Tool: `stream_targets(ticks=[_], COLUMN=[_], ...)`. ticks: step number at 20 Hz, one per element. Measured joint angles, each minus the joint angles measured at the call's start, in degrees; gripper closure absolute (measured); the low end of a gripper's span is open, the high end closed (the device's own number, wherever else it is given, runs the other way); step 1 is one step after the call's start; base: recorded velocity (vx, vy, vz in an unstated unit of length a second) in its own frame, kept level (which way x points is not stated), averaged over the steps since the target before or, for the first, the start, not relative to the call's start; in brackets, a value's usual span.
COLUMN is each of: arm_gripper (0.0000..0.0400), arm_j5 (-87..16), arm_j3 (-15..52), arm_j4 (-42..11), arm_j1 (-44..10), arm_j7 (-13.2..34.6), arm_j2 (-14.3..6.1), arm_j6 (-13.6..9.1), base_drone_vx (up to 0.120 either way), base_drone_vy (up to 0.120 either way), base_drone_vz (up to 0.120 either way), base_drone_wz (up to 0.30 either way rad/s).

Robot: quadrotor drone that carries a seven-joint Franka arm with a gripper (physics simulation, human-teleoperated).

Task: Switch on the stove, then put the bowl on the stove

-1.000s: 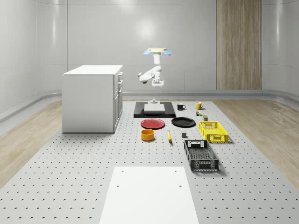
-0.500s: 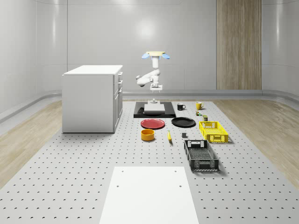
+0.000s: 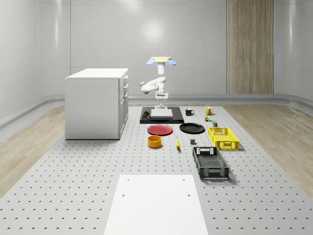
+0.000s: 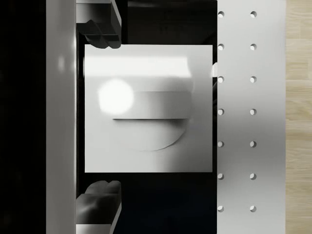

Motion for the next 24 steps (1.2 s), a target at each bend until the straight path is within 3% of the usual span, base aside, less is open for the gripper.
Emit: stream_targets(ticks=[5, 11, 24], arm_gripper=[0.0, 0.0, 0.0], arm_j5=[0.69, -1.1, -3.22], arm_j3=[0.39, -1.96, -4.23], arm_j4=[0.09, 0.63, 4.18], arm_j1=[-0.43, -0.48, -3.87], arm_j7=[0.41, 0.3, 0.74], arm_j2=[-1.34, -3.49, -5.8], arm_j6=[1.23, 4.06, 8.24], base_drone_vx=[0.0, 0.0, 0.0], base_drone_vy=[0.0, 0.0, 0.0], base_drone_vz=[-0.112, 0.0, 0.0], base_drone_wz=[0.0, 0.0, 0.0])
